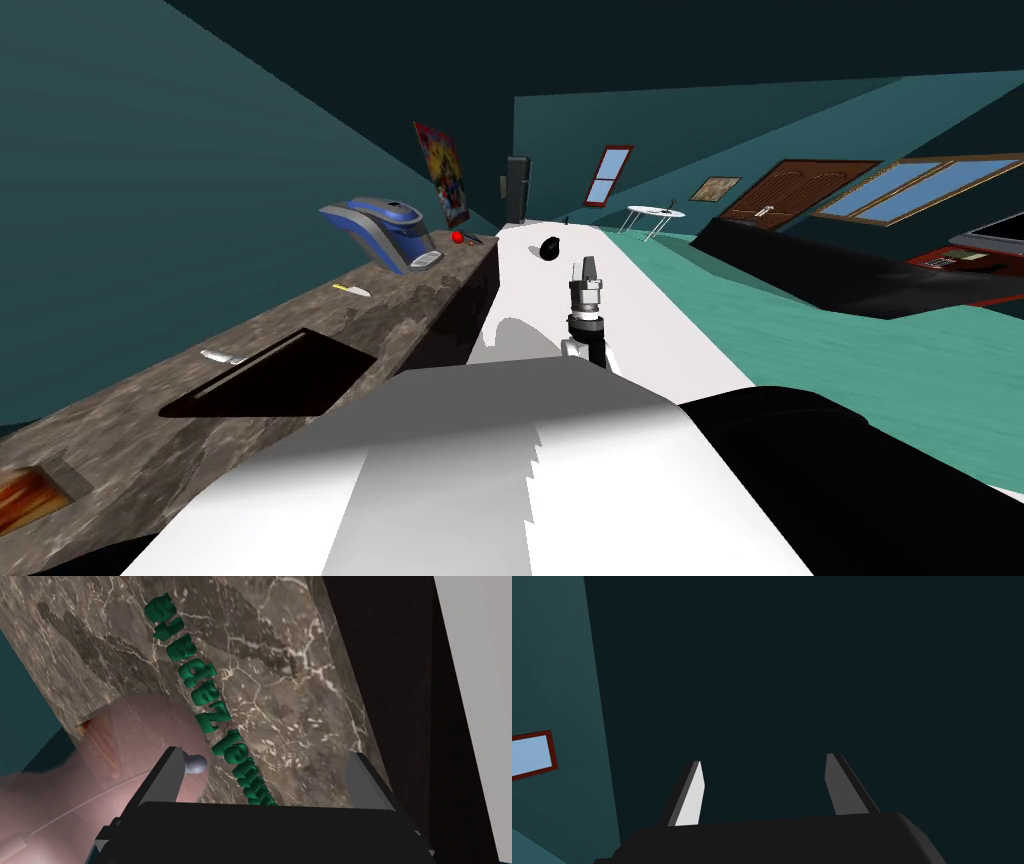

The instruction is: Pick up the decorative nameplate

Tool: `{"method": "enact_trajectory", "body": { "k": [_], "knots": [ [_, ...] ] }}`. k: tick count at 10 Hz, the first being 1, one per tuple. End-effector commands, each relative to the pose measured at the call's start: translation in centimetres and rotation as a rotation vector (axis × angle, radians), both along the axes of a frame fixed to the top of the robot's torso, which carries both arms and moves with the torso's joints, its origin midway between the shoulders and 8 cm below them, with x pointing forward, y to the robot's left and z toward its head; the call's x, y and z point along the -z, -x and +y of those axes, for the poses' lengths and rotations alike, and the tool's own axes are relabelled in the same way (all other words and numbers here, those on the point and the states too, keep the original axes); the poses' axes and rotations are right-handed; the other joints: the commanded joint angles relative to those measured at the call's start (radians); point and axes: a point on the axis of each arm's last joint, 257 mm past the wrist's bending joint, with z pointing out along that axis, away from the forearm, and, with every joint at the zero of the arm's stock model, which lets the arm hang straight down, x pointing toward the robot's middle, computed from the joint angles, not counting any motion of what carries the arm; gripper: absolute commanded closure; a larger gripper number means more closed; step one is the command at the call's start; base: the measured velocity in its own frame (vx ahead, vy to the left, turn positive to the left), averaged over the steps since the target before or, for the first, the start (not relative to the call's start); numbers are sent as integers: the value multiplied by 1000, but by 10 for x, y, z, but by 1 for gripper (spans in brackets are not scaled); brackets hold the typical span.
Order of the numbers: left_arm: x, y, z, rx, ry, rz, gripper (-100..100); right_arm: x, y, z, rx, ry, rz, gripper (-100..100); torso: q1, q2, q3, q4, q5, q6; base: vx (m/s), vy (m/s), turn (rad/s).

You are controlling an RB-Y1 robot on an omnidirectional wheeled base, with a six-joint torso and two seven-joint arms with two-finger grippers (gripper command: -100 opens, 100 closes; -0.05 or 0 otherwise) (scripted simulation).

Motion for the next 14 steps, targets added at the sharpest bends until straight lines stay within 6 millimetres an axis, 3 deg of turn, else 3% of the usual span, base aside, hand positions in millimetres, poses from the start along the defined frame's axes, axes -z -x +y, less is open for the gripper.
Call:
{"method": "enact_trajectory", "body": {
  "k": [1,4,5,6,7,10,11,14],
  "knots": [
    [-7,26,6,-51,-7,43,-100,0,0,0,0,0,0,0,0,0,0,0,0,0,27,71,-286],
    [-17,64,15,-125,-22,103,-100,0,0,0,0,0,0,0,-2,0,0,0,0,-1,18,61,-258],
    [-13,55,12,-106,-18,88,-100,0,0,0,0,0,0,0,-1,0,0,0,0,0,3,40,-56],
    [-13,57,13,-110,-19,91,0,0,0,0,0,0,0,0,-3,1,0,0,-1,-2,1,8,8],
    [-4,57,11,-110,-20,89,-100,0,0,0,0,0,0,0,-5,1,1,0,-1,-2,12,30,-9],
    [4,56,10,-111,-21,87,-100,0,0,0,0,0,0,0,-3,0,0,0,-1,-1,12,39,-8],
    [4,57,10,-111,-21,88,100,0,0,0,0,0,0,0,-5,0,0,0,-1,-1,0,0,0],
    [3,55,12,-107,-25,86,100,0,0,0,0,0,0,0,-5,3,2,2,2,-4,0,3,-8]
  ]
}}
